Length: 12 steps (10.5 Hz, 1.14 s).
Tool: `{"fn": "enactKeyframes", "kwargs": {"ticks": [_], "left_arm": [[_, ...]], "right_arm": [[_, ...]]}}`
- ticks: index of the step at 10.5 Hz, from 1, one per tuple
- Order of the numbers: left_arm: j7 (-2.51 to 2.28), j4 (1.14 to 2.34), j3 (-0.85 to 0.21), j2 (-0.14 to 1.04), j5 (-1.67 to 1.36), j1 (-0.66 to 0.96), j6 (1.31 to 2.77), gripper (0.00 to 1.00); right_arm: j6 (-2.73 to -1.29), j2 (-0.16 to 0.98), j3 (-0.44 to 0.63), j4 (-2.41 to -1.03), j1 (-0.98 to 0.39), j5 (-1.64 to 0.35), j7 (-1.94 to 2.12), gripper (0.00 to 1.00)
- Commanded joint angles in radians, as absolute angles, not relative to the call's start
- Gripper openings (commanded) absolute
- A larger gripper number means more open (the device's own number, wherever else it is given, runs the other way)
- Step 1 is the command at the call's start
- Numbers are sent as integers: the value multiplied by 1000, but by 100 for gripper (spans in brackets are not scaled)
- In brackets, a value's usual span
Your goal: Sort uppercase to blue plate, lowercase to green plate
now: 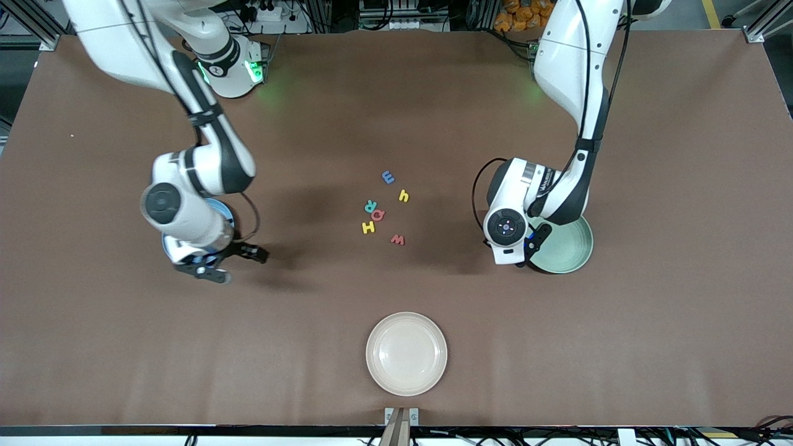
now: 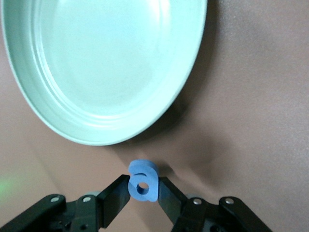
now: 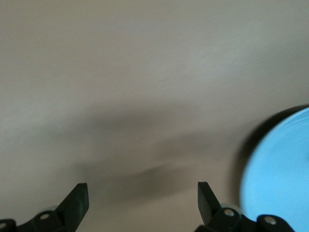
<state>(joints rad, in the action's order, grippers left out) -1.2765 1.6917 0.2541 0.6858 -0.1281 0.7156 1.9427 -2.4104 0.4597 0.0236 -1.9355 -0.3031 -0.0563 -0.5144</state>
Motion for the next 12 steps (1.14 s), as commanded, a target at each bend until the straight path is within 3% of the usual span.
{"fn": "enactKeyframes", "kwargs": {"ticks": [1, 4, 8, 9, 10, 11, 12], "left_arm": [[-1261, 1717, 230, 637, -77, 698, 1892, 22], [-1232, 1724, 166, 637, 36, 619, 1868, 22], [-1141, 1727, 158, 618, 64, 577, 1868, 24], [-1140, 1727, 158, 618, 69, 577, 1871, 30], [-1140, 1727, 158, 618, 69, 577, 1871, 43], [-1137, 1727, 158, 620, 69, 577, 1871, 45], [-1131, 1726, 158, 620, 69, 577, 1874, 59]], "right_arm": [[-2408, 508, 31, -1879, -401, -44, -607, 100], [-2414, 580, 31, -1824, -513, -43, -725, 100], [-2442, 658, 31, -1761, -615, -43, -804, 100], [-2448, 676, 31, -1744, -642, -44, -805, 100], [-2448, 690, 31, -1732, -664, -44, -807, 100], [-2448, 698, 31, -1727, -676, -44, -807, 100], [-2448, 706, 31, -1724, -692, -49, -807, 100]]}}
